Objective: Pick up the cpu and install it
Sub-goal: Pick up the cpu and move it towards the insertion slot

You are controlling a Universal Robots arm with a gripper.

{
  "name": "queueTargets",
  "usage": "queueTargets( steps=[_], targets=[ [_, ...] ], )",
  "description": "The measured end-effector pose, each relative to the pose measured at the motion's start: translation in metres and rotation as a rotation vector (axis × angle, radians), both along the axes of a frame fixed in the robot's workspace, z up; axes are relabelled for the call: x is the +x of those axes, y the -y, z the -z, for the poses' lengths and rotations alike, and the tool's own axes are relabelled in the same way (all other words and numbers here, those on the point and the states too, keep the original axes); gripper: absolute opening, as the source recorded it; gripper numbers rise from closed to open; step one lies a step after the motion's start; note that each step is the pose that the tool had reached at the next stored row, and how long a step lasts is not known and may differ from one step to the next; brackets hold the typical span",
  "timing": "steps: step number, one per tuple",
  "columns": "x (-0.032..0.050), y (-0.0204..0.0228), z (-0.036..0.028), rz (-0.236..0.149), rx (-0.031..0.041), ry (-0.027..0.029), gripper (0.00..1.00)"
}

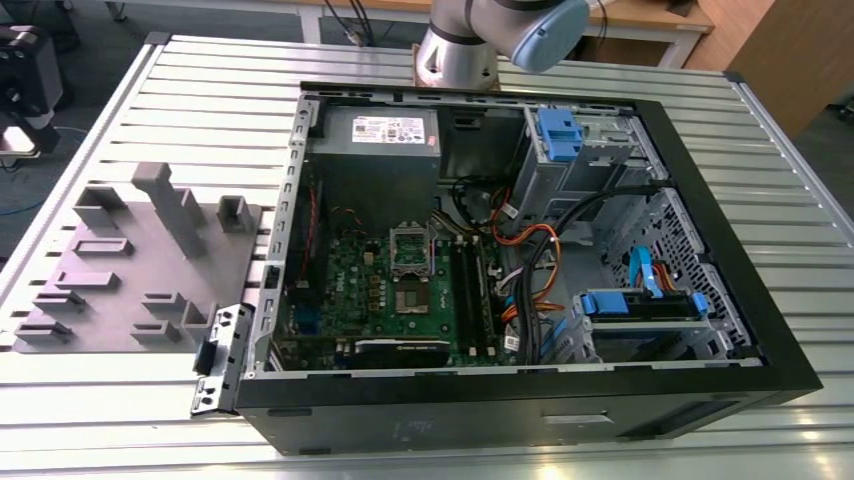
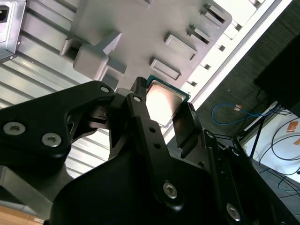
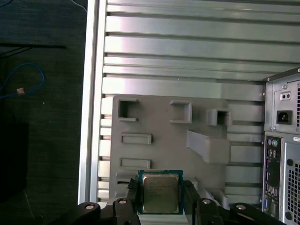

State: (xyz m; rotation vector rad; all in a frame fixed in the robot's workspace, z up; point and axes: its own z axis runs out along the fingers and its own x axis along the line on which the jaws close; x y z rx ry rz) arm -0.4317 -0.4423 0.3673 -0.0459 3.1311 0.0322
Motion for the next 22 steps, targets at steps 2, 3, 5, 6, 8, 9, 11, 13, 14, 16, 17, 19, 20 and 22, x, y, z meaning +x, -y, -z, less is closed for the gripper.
queueTargets(
  steps=[2,3,5,6,8,9,11,13,14,16,17,19,20,22],
  targets=[
    [0.0005,0.0000,0.0000,0.000,0.0000,0.0000,0.47],
    [0.0008,0.0000,0.0000,0.000,0.0000,0.0000,0.47],
    [0.0013,0.0000,0.0000,0.000,0.0000,0.0000,0.47],
    [0.0040,0.0000,0.0000,0.000,0.0000,0.0000,0.47],
    [0.0052,0.0000,0.0000,0.000,0.0001,0.0000,0.47],
    [0.0053,0.0000,0.0000,0.000,0.0000,0.0000,0.47],
    [0.0056,0.0000,0.0000,0.000,0.0001,0.0000,0.47],
    [0.0059,0.0000,0.0000,0.000,0.0000,0.0000,0.47],
    [0.0059,0.0000,0.0000,0.000,0.0000,0.0000,0.47],
    [0.0059,0.0000,0.0000,0.000,0.0000,0.0000,0.47],
    [0.0060,0.0000,0.0000,0.000,0.0000,0.0000,0.47],
    [0.0060,0.0000,0.0000,0.000,0.0000,0.0000,0.47],
    [0.0060,0.0000,0.0000,0.000,0.0000,0.0000,0.47],
    [0.0067,0.0000,0.0000,0.000,0.0000,0.0000,0.47]
  ],
)
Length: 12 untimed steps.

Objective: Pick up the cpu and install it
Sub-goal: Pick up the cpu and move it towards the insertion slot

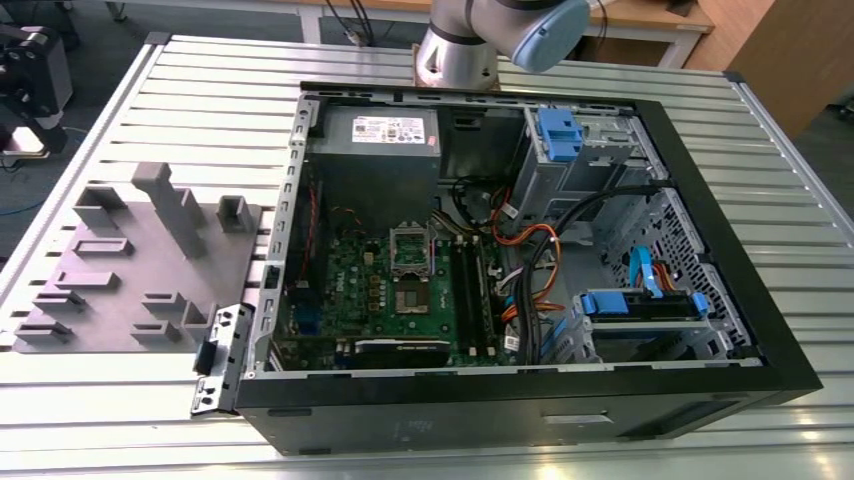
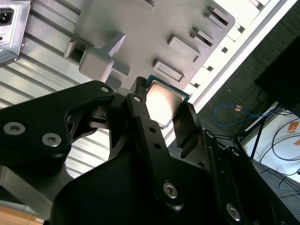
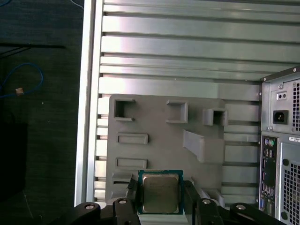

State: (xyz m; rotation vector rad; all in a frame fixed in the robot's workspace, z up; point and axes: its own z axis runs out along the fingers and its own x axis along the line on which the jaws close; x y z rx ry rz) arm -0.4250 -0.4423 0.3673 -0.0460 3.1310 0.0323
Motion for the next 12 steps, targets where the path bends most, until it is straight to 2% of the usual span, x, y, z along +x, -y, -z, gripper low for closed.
queueTargets(
  steps=[12],
  targets=[
    [0.0153,0.0000,0.0001,0.000,0.0001,0.0000,0.47]
  ],
)
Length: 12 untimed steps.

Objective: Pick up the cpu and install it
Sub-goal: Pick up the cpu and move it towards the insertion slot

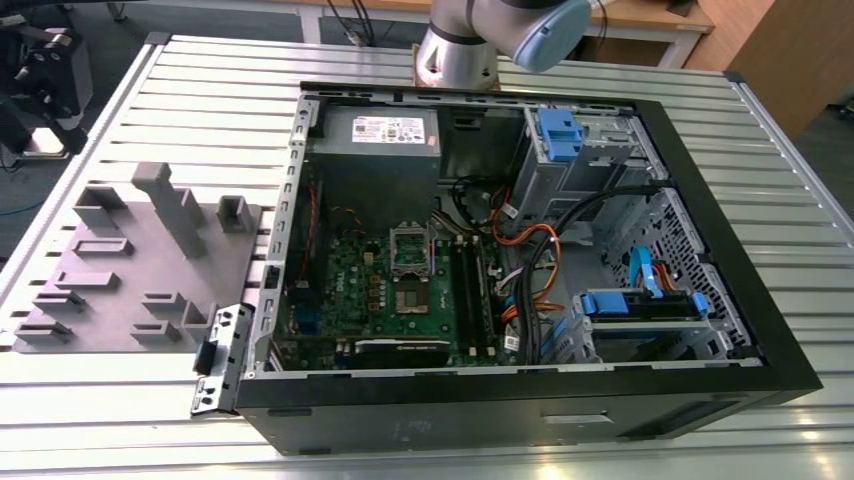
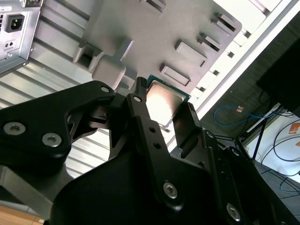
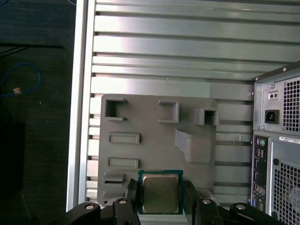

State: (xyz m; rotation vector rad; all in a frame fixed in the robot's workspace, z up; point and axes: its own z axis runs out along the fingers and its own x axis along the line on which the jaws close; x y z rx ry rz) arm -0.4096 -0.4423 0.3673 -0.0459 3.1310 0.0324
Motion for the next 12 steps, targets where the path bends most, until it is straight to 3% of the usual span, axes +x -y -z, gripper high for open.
queueTargets(
  steps=[6,12],
  targets=[
    [0.0073,0.0000,0.0000,0.000,0.0000,0.0000,0.47],
    [0.0080,0.0000,-0.0001,0.000,-0.0001,-0.0001,0.47]
  ],
)
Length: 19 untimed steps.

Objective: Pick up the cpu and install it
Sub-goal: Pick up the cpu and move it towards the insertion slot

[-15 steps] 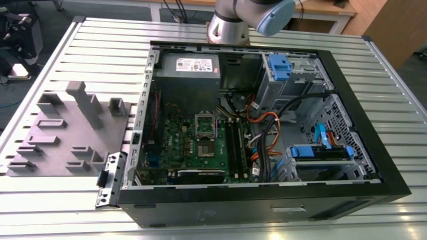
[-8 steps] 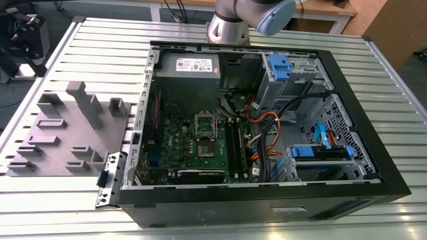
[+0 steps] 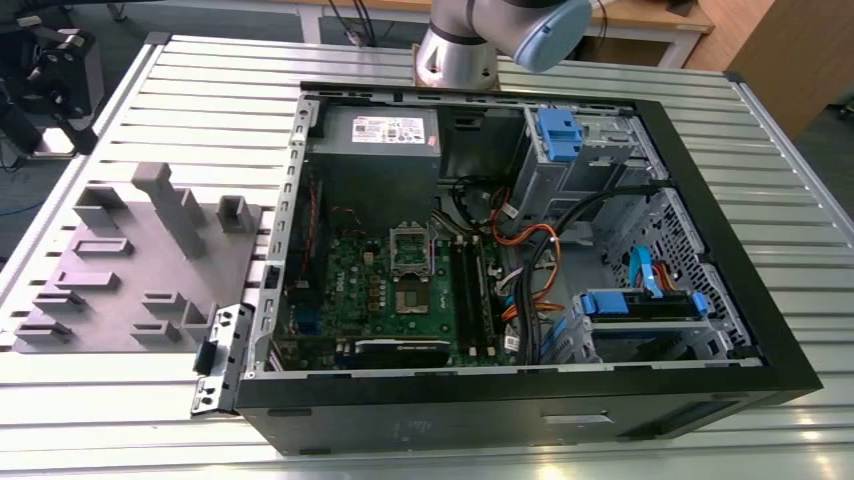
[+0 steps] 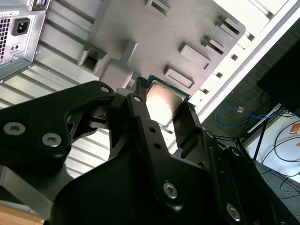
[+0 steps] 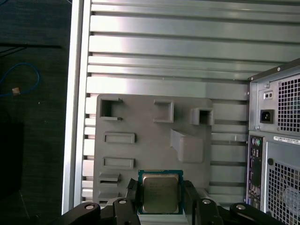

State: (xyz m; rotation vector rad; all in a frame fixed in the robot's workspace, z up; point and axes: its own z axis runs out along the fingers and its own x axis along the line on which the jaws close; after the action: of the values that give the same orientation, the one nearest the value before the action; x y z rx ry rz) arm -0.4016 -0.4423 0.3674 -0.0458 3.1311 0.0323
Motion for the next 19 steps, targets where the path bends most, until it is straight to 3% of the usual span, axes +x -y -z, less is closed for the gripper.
queueTargets(
  steps=[13,19],
  targets=[
    [0.0003,0.0000,-0.0032,0.000,-0.0001,-0.0001,0.47],
    [0.0067,0.0000,-0.0031,0.000,-0.0001,0.0000,0.47]
  ],
)
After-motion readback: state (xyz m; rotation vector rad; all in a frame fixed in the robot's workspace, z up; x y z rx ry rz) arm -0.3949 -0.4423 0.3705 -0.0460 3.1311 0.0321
